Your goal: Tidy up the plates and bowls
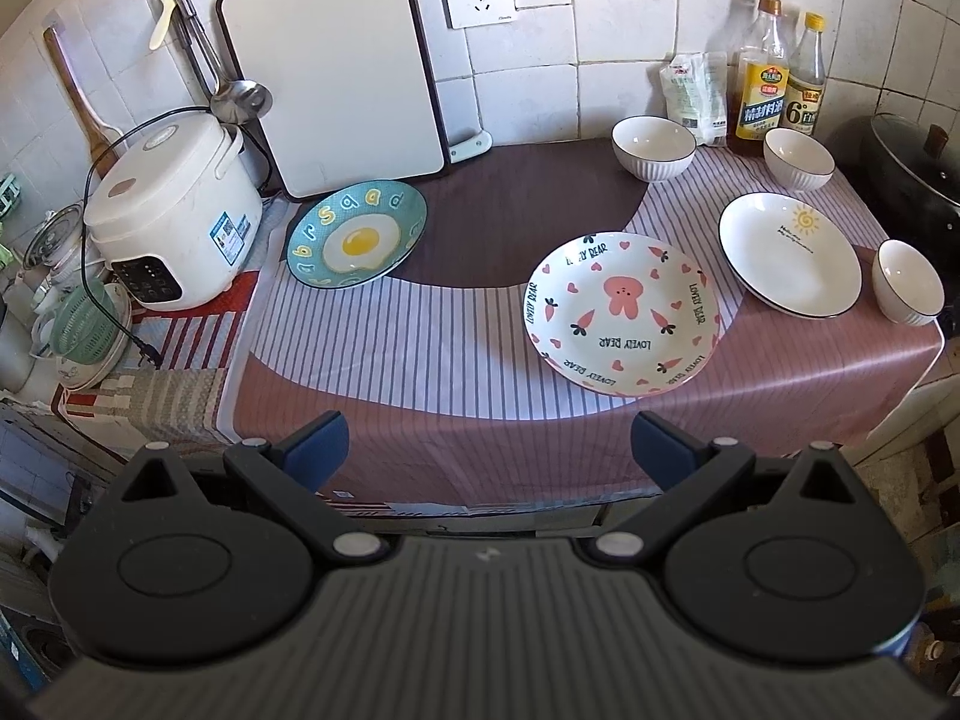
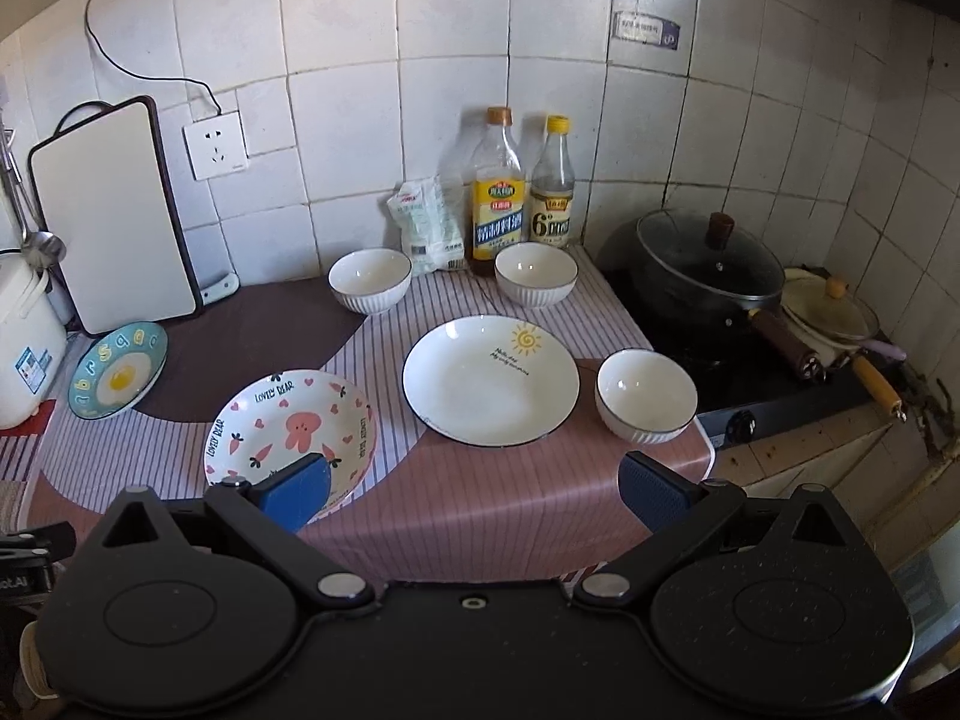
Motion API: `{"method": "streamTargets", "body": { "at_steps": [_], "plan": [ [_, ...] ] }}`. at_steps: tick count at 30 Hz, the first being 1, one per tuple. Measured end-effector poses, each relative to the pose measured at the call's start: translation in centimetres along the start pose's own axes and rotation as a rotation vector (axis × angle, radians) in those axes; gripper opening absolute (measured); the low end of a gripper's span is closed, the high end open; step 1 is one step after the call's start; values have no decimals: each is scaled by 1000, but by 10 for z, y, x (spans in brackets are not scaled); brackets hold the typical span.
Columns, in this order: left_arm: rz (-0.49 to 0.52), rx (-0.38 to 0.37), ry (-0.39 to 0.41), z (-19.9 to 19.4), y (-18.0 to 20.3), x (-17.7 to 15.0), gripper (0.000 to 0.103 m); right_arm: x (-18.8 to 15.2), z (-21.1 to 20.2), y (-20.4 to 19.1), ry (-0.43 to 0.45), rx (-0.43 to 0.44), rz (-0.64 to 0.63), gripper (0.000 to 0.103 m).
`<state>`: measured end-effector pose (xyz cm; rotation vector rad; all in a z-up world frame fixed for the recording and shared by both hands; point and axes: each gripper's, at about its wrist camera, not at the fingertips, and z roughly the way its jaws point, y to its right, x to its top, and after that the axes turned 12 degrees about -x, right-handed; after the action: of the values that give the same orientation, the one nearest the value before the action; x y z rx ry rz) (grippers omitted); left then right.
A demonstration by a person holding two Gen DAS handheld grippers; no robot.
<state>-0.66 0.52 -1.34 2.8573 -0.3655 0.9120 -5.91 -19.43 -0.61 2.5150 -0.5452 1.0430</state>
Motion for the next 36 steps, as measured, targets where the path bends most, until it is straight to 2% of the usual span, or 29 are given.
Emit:
{"method": "streamTargets", "body": {
  "at_steps": [18,23,27,31,34,36],
  "plan": [
    [-42,-50,8,7,-4,-7,102,-2,0,-1,24,4,-43,103],
    [-23,-32,25,8,-1,-9,102,-2,3,-1,17,-3,-38,103],
    [-23,-44,38,8,-1,-9,102,-3,3,-2,21,-6,-40,103],
    [-29,-55,82,0,-2,-10,102,-3,5,-6,33,-51,-59,103],
    [-35,-65,91,-1,-3,-11,102,-6,7,-9,48,-98,-89,103],
    [-36,-76,94,0,-3,-11,102,-6,8,-7,45,-98,-93,103]
  ]
}}
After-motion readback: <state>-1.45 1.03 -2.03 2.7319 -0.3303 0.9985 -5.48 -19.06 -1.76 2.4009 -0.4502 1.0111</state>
